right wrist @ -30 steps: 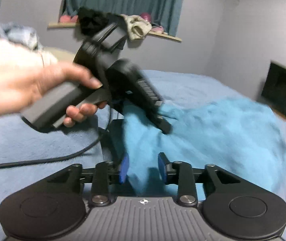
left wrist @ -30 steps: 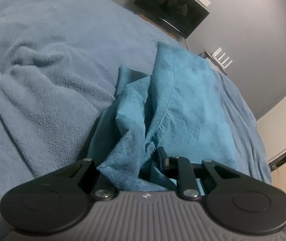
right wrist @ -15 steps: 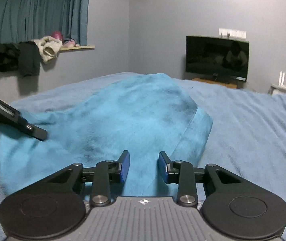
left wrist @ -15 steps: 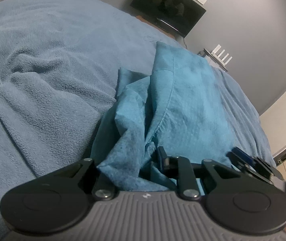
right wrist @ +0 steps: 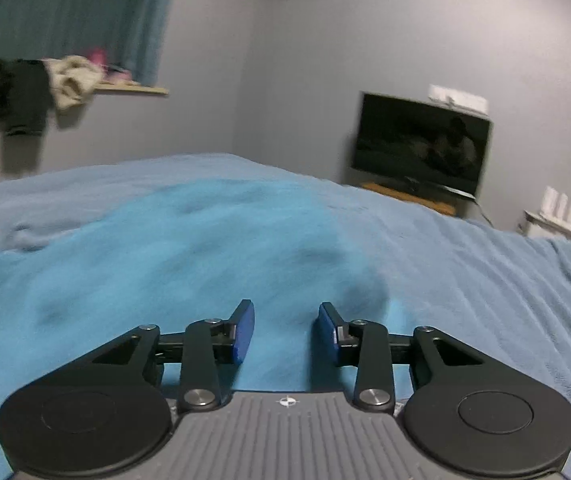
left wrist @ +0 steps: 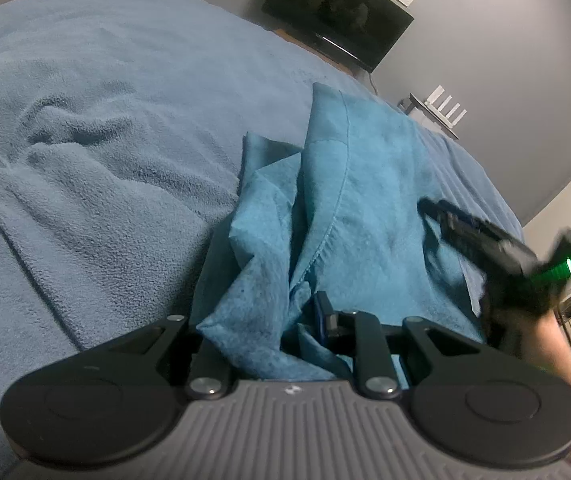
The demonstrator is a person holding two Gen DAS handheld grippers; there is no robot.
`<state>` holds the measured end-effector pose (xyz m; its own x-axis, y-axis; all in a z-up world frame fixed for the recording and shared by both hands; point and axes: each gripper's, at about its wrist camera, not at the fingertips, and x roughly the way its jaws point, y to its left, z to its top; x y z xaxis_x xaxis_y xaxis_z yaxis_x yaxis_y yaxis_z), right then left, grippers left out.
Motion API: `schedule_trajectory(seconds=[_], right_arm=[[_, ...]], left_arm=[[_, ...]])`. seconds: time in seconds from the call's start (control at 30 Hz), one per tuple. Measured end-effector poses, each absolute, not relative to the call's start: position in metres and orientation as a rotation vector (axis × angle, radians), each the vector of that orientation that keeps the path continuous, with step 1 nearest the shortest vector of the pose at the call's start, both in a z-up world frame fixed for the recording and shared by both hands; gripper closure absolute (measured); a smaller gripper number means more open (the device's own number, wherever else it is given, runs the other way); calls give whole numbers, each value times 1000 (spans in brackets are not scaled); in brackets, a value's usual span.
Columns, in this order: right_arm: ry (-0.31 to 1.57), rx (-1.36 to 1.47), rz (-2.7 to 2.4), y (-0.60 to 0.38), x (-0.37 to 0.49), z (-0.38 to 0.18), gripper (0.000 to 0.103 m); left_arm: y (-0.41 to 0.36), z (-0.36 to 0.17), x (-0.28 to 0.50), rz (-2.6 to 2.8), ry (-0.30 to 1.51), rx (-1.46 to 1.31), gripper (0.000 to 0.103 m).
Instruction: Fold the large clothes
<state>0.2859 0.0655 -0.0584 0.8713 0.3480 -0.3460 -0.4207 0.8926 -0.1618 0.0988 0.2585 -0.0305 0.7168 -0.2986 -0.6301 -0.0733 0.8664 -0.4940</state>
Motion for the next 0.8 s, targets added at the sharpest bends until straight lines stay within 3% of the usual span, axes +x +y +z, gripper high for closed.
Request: schedule_trajectory(seconds=[0.1,0.13,0.2,0.3,0.47,0.53,0.7,0.8], right_arm=[[373,-98,318,46,327,-52,53],[398,-13,304,34,338,-50,46],[481,199,306,2,356,-52,21],[618,474,386,-42,377,-77,13],[835,938,636,-78,408,-143,8],[837,979,681,-73,414,-157,9],[725,893,653,-59,412,-149,44],[656,873,626,-66,417,-132,48]], left_arm=[[261,-34,102,-137,781,-536,85],[262,-35,103,-140,783,-540,85],[263,-37,105,-147,788,-548,85],[266,-42,108,-158,795,-563,85],[267,-47,113,-169,812,-570,85],[267,-49,116,-169,820,-579,85],[257,-51,131,-149,827,-560,85],[231,-45,150,-139,824,-506,86]])
